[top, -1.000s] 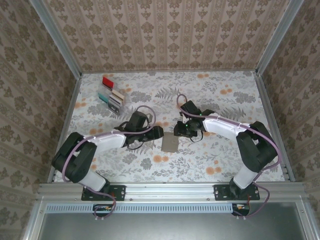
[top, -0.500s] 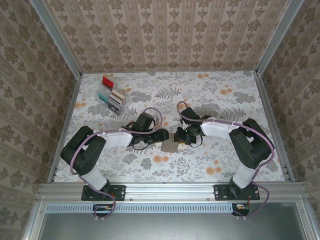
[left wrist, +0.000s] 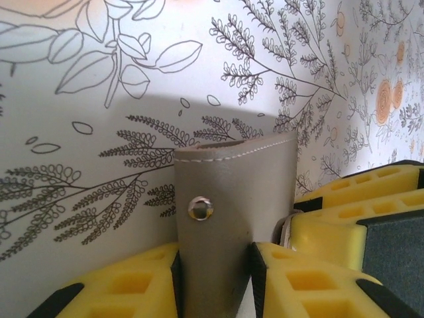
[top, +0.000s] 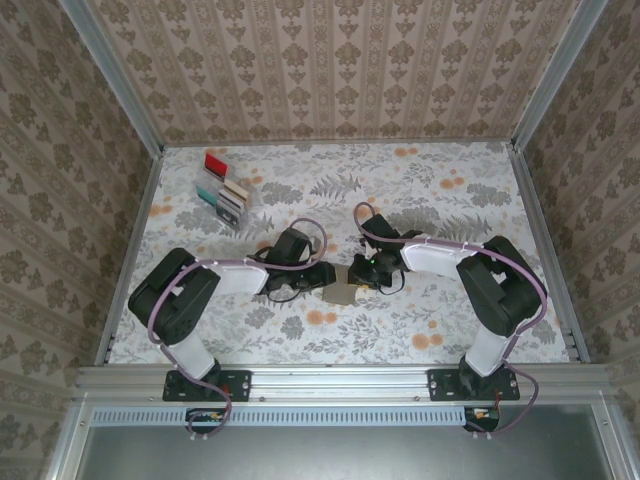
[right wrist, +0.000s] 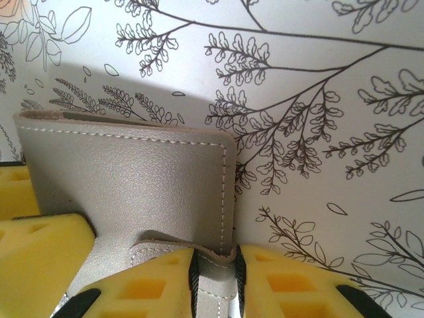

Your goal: Put the credit cards into the card holder

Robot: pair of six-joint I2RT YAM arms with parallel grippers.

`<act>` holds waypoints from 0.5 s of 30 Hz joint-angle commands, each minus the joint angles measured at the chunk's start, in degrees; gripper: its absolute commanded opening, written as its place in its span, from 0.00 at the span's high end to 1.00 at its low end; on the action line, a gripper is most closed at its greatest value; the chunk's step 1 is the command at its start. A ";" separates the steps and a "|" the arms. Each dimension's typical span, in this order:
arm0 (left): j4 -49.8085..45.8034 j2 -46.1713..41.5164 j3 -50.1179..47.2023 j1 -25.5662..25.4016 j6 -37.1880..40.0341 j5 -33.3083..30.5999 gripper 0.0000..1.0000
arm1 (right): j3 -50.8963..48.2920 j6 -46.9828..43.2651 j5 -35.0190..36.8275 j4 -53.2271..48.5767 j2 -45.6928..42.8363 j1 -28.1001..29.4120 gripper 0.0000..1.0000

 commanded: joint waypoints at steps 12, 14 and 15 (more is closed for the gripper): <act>4.59 -5.32 -3.09 -1.21 -1.47 0.69 0.78 | -0.29 2.09 4.28 -1.80 1.38 0.41 0.75; 4.92 -5.53 -3.31 -1.23 -1.63 0.41 0.84 | -0.43 2.35 4.45 -1.67 0.73 0.40 0.74; 5.15 -5.63 -3.53 -1.31 -1.70 0.24 0.87 | -0.49 2.39 4.48 -1.52 0.11 0.47 0.74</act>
